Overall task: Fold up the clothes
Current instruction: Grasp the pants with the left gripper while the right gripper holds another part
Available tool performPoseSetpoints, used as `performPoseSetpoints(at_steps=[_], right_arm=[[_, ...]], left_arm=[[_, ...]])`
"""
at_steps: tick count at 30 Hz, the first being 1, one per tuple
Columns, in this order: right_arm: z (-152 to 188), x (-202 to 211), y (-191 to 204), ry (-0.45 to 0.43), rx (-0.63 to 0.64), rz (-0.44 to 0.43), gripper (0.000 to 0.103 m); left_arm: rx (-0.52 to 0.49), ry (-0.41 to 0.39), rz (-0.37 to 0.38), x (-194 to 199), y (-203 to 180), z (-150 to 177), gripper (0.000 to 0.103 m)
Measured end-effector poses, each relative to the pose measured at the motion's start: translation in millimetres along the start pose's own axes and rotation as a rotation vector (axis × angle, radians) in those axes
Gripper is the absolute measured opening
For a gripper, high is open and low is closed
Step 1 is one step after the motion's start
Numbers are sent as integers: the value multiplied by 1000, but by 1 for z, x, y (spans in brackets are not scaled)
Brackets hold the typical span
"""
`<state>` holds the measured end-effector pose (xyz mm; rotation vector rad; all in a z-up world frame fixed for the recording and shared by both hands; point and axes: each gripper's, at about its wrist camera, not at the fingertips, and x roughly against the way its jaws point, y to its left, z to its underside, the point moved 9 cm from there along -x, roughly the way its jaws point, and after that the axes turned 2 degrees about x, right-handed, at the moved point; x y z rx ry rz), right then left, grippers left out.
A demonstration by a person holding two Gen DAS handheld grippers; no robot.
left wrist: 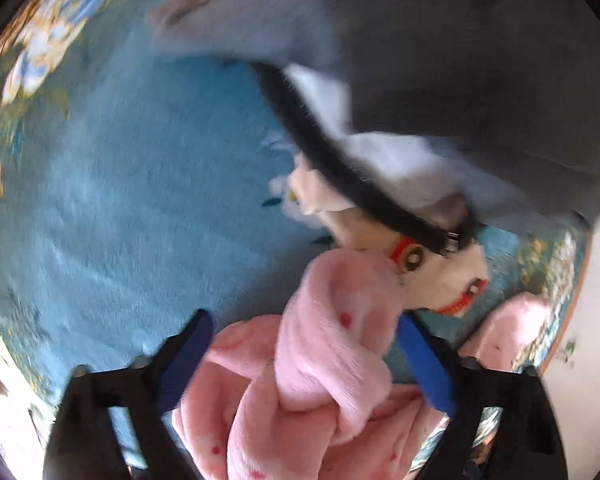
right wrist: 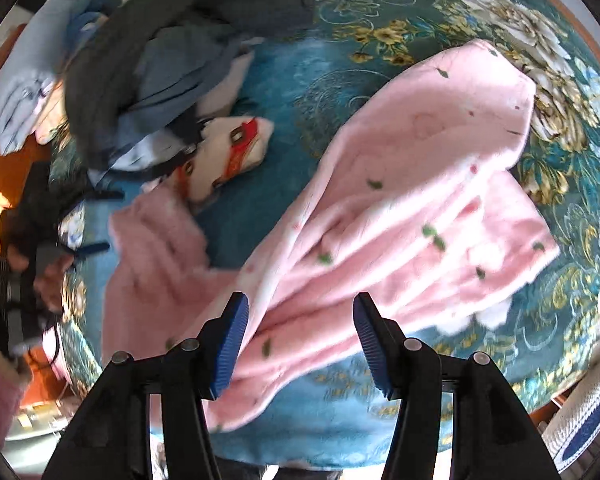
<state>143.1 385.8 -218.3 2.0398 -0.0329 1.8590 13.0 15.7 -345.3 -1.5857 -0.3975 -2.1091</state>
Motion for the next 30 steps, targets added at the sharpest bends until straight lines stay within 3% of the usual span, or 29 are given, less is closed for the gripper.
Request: performPoseSetpoints(at_steps=[3,6,10,14,15,16,17,18,21,23,27,30], right_arm=[[-31,-26,-2,17,-16,-5,56],[-62,-57,-3,45,-62,-14,56],[-84,-100,-12,112,-168,13,56],[-81,-135,-24,199,-258,54,56],[-77,-139,-28,215,-264,79,48],[-73,-142,-32,229,-270,104,19],[-70,-142,-35,234,-278,118,5],[-66,-139,-38,226,-300,112,6],[-67,-112,-43,151,-358,66,6],[-78,-79,-46,62,-368,48,6],[-123,24,-38,-181,-342,-1,6],[-147,116,-19,-373,-305,-53,6]], left_arm=[[92,34,33,-8,11,4,46],[74,8,8,0,17,8,11],[72,-47,40,25,30,15,8],[113,-93,91,59,66,28,8],[128,-108,98,68,79,30,8],[143,-124,106,77,91,32,8],[163,-138,107,85,104,32,8],[184,-152,107,93,116,32,8],[250,-195,133,114,144,26,7],[235,-246,148,132,144,15,7],[171,-359,223,181,122,-12,6],[102,-483,341,255,90,-32,6]])
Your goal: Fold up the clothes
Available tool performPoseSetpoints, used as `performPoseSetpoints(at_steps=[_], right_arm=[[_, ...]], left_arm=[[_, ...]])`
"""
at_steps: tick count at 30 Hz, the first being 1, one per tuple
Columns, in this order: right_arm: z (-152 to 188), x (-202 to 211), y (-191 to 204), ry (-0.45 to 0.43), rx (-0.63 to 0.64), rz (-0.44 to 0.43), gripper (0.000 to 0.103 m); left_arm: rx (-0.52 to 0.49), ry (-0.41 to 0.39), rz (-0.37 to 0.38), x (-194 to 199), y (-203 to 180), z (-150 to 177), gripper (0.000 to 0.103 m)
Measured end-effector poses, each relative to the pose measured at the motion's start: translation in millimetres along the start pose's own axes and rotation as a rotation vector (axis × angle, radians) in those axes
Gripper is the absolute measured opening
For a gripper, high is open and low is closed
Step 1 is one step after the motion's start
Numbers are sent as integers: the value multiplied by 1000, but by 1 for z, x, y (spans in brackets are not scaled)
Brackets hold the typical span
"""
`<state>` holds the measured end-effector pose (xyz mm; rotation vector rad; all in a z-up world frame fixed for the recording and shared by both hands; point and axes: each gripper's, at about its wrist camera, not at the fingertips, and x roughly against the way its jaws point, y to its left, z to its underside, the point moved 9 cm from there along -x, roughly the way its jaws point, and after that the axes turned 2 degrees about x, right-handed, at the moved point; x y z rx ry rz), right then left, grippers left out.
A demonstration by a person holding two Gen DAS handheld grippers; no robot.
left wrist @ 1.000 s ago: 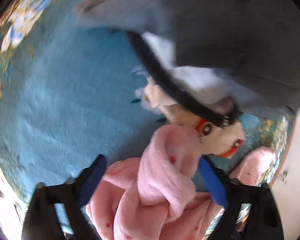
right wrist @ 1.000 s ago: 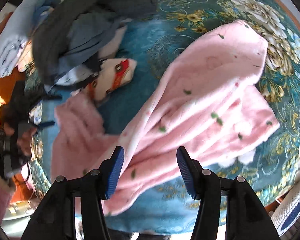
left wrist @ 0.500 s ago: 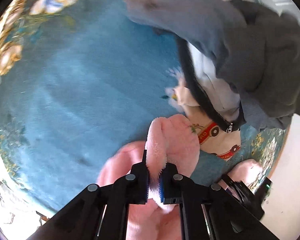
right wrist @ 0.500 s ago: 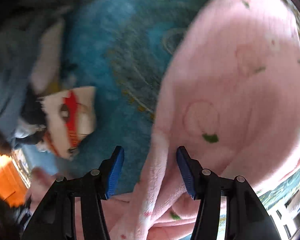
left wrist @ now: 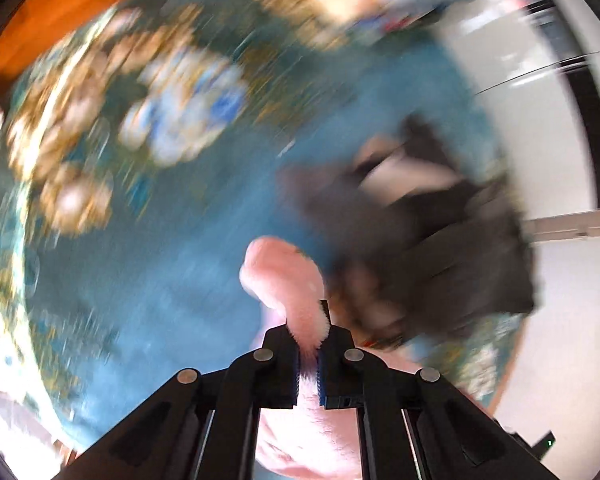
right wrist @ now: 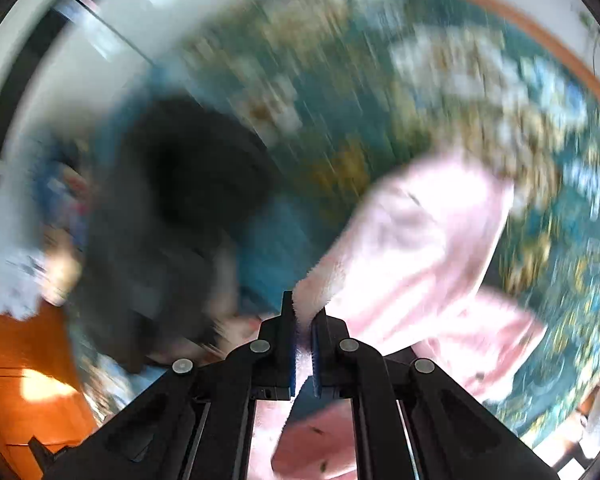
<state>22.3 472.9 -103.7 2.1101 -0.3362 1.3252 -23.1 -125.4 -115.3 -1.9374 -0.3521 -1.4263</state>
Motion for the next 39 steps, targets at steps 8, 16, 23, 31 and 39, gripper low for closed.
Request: performPoseSetpoints(at_steps=[8,16,23,31,39], right_arm=[[29,138,39,-280,141,-77,6],[253,-31,-81,258,-74,150,6],[312,-70,-104,409,-117,201,14],[222,-95,-34,272,116,167,59],[185,-189,7,346,141,229,59]], left_arm=[[-137,-121,170,97,-6,-25,6],[163,205,-265,1,237,92,6],[317,272,-351,-15,312,131,6],[346,285,-280,-32,307,126,21],[448,255,-300,-47,333,122,53]])
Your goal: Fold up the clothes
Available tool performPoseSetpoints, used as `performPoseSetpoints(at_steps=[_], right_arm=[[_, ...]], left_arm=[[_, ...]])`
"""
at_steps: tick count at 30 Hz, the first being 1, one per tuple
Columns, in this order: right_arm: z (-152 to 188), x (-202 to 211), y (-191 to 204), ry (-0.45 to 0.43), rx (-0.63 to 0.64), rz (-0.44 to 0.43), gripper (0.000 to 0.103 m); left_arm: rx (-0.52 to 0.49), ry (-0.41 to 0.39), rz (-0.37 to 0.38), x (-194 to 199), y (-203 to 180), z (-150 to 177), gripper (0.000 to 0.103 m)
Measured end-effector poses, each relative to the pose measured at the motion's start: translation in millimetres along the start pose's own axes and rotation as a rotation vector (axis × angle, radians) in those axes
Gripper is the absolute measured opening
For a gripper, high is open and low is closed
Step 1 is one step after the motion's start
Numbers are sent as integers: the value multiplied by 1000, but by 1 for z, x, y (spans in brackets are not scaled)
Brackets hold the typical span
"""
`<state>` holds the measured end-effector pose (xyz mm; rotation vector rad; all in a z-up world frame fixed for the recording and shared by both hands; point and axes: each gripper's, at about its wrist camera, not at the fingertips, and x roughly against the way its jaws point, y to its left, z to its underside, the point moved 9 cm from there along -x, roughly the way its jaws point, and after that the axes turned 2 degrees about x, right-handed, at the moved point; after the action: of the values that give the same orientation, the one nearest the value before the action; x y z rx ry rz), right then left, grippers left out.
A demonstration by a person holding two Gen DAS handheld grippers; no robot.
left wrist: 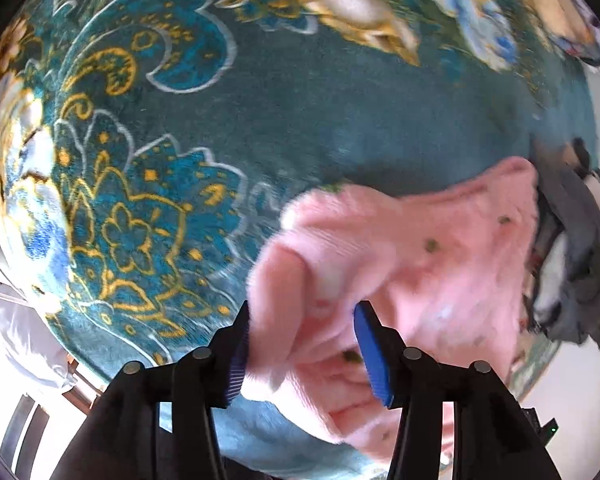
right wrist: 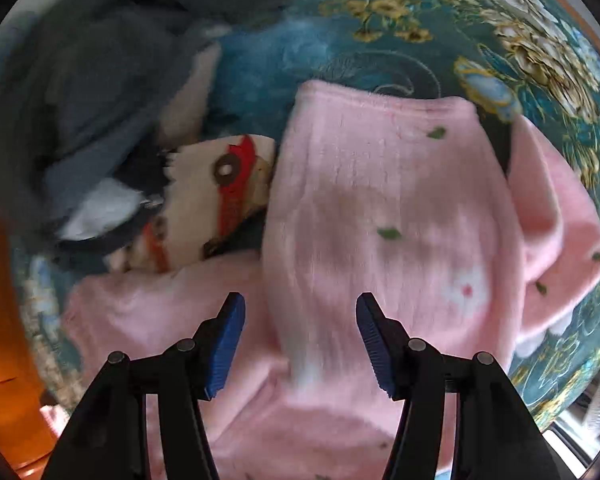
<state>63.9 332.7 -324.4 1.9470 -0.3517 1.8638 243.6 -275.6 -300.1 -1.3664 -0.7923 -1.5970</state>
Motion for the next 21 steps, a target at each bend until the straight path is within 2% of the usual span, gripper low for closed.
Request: performPoseSetpoints(at_steps=[2,4,7,8,9,10,11,12,13,16,19,20,21], right_arm=[[-5,-12,-8,18,-3,70,59],[-8,-23,-17,44,-9,117,59],[-4,-31,-31,91,-8,144,56],[-3,-30,-35,95,-1,161,49],[-2,-29,-39,98,6,173,26],[-1,-25,-43,100,9,177,12],[1,-19,-48,97,5,174,12],[2,-7,-55,78,-17,154,10],[3,4,-62,59,-38,134,9],[8,43,-88,-4,-123,69,8],[12,102,-128,-95,-242,12,8],[9,120,-140,-124,-265,7,8],[7,139,-151,-154,-289,3,8]], left_arm=[[50,-26,-2,-4,5,-9,53],[93,-27,28,-8,2,-13,53],[127,-19,69,-14,-4,-17,53],[131,-22,78,-14,-6,-18,52],[128,-21,83,-13,-9,-19,50],[124,-20,88,-13,-12,-19,41],[120,-19,93,-13,-15,-19,34],[108,-17,79,-11,-18,-20,21],[99,-23,68,-8,-21,-21,16],[91,-49,81,12,-34,-25,13],[88,-84,166,49,-58,-34,12],[96,-53,244,62,-67,-46,11],[73,-66,286,78,-82,-56,11]])
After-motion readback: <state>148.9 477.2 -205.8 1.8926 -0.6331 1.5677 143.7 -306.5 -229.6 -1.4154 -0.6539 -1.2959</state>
